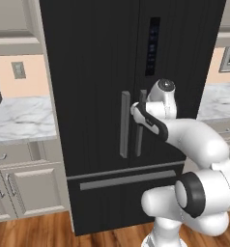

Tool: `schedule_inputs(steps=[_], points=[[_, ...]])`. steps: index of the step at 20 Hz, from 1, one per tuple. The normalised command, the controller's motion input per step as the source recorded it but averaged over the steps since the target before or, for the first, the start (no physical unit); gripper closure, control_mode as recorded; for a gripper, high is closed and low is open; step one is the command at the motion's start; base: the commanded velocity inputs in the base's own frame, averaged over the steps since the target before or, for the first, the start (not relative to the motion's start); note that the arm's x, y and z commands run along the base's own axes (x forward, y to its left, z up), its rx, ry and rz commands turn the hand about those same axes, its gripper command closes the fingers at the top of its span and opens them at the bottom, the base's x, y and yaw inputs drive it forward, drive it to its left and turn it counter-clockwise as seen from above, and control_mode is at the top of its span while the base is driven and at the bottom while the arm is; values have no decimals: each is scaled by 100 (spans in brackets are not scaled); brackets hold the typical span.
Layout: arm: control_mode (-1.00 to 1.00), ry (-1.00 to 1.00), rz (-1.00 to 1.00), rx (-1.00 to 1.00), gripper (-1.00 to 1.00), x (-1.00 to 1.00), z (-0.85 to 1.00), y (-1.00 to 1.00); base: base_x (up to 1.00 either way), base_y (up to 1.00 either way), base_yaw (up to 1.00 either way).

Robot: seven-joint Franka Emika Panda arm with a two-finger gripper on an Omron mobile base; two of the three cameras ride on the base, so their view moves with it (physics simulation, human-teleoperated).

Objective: Retrieve a lemon from the fridge and place it on the cutting board with the fish.

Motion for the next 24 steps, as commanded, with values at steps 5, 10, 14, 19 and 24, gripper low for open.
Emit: schedule_inputs(steps=[5,10,14,19,24], points=[[-100,-4,0,0,-100,13,-17,-2,0,0,0],[-100,-6,0,-1,-100,17,-13,0,0,0,0],[-100,0,0,0,-100,21,-10,0,0,0,0],[-100,0,0,0,-100,33,-4,0,0,0,0],[-100,-1,0,0,-100,33,-10,0,0,0,0]])
